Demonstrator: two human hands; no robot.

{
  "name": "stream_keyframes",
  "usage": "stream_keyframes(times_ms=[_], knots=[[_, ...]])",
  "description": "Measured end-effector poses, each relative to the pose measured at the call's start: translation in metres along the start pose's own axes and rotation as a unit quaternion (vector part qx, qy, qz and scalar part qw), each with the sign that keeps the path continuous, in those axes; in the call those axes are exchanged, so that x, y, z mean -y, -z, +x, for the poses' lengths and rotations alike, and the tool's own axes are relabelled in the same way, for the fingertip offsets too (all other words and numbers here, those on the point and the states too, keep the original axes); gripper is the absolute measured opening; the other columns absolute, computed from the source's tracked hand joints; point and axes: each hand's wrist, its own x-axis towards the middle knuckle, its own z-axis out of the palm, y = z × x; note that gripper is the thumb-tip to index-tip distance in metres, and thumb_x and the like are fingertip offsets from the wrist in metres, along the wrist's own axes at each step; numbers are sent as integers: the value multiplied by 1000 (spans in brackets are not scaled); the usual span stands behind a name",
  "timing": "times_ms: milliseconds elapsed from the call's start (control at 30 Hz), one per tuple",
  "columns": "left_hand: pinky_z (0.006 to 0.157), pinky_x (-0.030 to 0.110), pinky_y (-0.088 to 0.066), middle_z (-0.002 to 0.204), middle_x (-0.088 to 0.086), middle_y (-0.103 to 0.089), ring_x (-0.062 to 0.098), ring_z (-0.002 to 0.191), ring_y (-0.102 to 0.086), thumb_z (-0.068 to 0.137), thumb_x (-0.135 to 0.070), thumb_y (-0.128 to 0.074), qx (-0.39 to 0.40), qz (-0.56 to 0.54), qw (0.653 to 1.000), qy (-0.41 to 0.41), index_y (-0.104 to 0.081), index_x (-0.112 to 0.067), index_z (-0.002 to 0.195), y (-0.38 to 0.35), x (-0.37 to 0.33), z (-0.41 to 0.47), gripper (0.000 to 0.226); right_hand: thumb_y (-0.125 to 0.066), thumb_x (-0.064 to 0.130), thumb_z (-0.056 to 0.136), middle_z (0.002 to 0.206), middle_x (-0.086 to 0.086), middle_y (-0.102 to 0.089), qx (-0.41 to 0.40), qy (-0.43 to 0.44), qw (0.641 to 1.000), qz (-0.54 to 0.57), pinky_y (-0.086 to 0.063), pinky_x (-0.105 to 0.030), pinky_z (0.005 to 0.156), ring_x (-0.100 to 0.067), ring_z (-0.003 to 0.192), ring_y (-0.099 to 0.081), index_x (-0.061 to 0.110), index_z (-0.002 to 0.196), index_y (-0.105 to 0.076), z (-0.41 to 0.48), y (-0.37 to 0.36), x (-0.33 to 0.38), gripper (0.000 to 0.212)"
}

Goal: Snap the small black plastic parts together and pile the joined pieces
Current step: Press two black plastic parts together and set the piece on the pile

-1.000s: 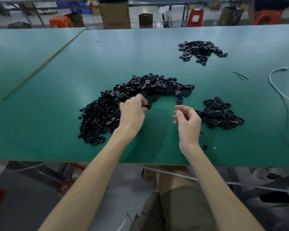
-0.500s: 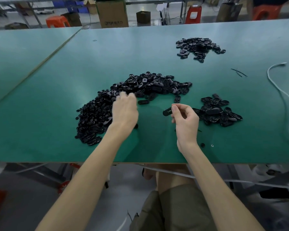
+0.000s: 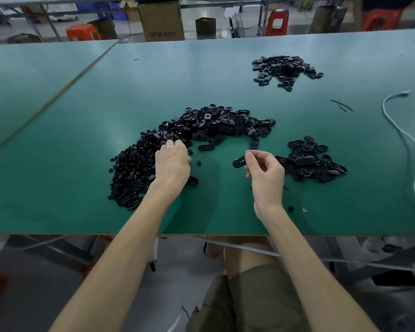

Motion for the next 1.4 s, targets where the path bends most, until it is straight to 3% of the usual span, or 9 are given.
stream_keyframes(times_ms=[167, 267, 367, 467, 633, 700, 867, 1133, 1400], knots=[[93, 44, -45, 112, 15, -65, 34, 105, -61, 102, -9, -61, -25, -35, 999, -11, -57, -4, 112, 2, -6, -3, 12, -67, 18, 101, 83, -1, -68, 3, 0, 1000, -2, -48, -14, 62, -2, 65, -57, 20, 98, -71, 0, 0, 1, 5], [86, 35, -50, 102, 8, -66, 23, 94, -62, 101, -9, -62, -32, -204, 978, -23, -64, -7, 107, 2, -17, -6, 6, -67, 17, 101, 82, -1, -67, 1, -1, 1000, -1, -47, -14, 62, -3, 65, -57, 18, 99, -71, 0, 0, 1, 5], [65, 13, -43, 74, -5, -65, 2, 65, -57, 99, -13, -68, -18, -411, 910, -47, -74, -9, 100, 3, -39, -7, 8, -67, 18, 101, 81, -1, -67, -5, -1, 1000, 3, -48, -16, 62, -4, 65, -58, 17, 99, -71, 0, -1, 2, 5], [60, 14, -42, 69, -9, -65, 2, 59, -56, 99, -15, -68, 0, -532, 844, -63, -76, -6, 99, -7, -64, -11, 12, -67, 19, 101, 87, -1, -70, -6, 0, 1000, 3, -50, -18, 66, -4, 73, -61, 17, 101, -71, -1, -1, 3, 5], [66, 21, -42, 82, -2, -67, 7, 69, -57, 102, -13, -62, 82, -782, 616, 52, -70, -3, 109, -32, -80, -20, 14, -66, 20, 102, 81, 1, -68, -31, -3, 999, 13, -51, -21, 66, -5, 67, -59, 15, 103, -70, -1, 0, 2, 7], [69, 21, -45, 86, -1, -69, 7, 71, -59, 101, -10, -62, 93, -813, 571, 67, -70, -5, 107, -37, -76, -20, 11, -66, 21, 102, 78, 2, -67, -45, -5, 999, 23, -52, -24, 67, -6, 65, -58, 16, 102, -70, 0, 0, 2, 6], [73, 24, -47, 99, 0, -74, 9, 76, -63, 98, -1, -64, 104, -779, 618, 18, -71, -8, 103, -38, -75, -26, 11, -66, 21, 101, 79, 4, -67, -63, -5, 998, 31, -51, -26, 68, -7, 64, -58, 15, 101, -69, 1, 0, 0, 6], [80, 20, -50, 94, 1, -74, 9, 89, -64, 92, -2, -74, 57, -722, 690, 4, -72, -10, 111, -40, -79, -32, 21, -66, 13, 101, 82, 6, -73, -95, 1, 993, 65, -58, -31, 80, -8, 73, -69, 12, 101, -68, 1, 0, -1, 2], [81, 19, -54, 97, 7, -75, 12, 92, -71, 91, 0, -74, 33, -707, 706, 12, -68, -4, 110, -44, -82, -31, 21, -69, 7, 98, 88, 2, -77, -65, 4, 995, 75, -60, -30, 83, -14, 80, -75, 11, 98, -70, 2, 2, -2, 4]])
